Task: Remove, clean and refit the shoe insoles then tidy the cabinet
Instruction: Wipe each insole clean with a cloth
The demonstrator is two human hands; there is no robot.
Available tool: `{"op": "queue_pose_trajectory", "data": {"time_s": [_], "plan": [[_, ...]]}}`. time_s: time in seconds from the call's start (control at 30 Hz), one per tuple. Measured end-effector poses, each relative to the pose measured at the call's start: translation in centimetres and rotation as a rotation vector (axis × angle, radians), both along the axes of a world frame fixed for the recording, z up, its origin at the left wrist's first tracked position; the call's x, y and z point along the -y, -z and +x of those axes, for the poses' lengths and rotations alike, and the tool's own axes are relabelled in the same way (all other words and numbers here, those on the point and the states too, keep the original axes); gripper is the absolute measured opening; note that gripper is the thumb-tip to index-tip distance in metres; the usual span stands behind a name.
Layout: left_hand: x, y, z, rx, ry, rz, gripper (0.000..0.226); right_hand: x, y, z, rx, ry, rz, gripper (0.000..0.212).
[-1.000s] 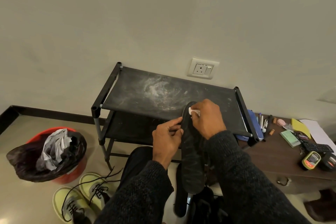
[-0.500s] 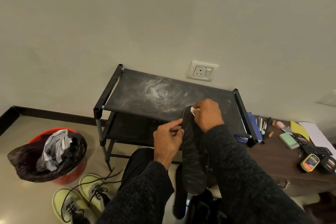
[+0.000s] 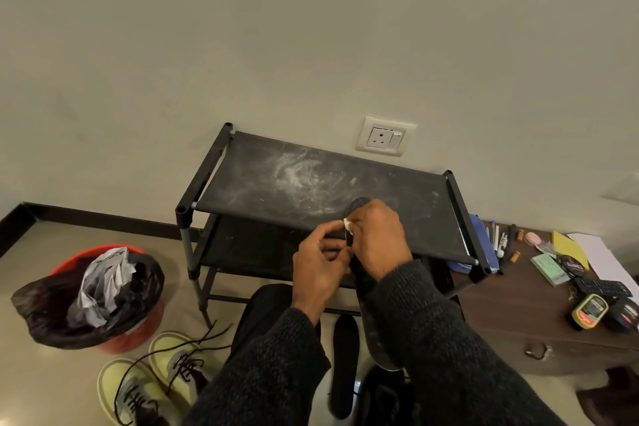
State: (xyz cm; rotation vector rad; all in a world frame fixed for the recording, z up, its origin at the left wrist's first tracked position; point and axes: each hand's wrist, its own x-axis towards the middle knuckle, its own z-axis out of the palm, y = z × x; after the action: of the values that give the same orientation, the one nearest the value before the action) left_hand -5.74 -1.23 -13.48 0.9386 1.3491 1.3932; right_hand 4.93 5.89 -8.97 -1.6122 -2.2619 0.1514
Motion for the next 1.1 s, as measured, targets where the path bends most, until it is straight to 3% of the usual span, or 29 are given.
{"op": "queue_pose_trajectory", "data": {"time_s": [0.17, 0.3, 0.5, 0.7, 0.87, 1.1], "plan": [[0.2, -0.3, 0.2, 0.061, 0.000, -0.012, 0.034, -4.1, -1.3, -1.0, 0.054, 0.124, -0.189, 0.016], [0.2, -0.6, 0.1, 0.104, 0.004, -0.001, 0.033, -6.0, -2.3, -0.3, -0.043, 0.136, -0.319, 0.014], [0.0, -0.4, 0.2, 0.100, 0.024, 0.022, 0.033, -5.9, -5.0, 5.2, -0.390, 0.168, -0.330, 0.020], [0.0, -0.8, 4.6, 0.050, 0.176, 0.060, 0.035, -2.8, -7.1, 12.5, -0.740, 0.201, -0.332, 0.017], [-0.3, -1.1, 10.8, 0.010, 0.284, 0.073, 0.033, -0.5, -8.1, 18.5, -0.800, 0.424, -0.241, 0.011], [-1.6, 0.0, 16.0, -0.099, 0.367, 0.037, 0.032, 1.7, -5.0, 23.9, -0.549, 0.517, -0.164, 0.001]]}}
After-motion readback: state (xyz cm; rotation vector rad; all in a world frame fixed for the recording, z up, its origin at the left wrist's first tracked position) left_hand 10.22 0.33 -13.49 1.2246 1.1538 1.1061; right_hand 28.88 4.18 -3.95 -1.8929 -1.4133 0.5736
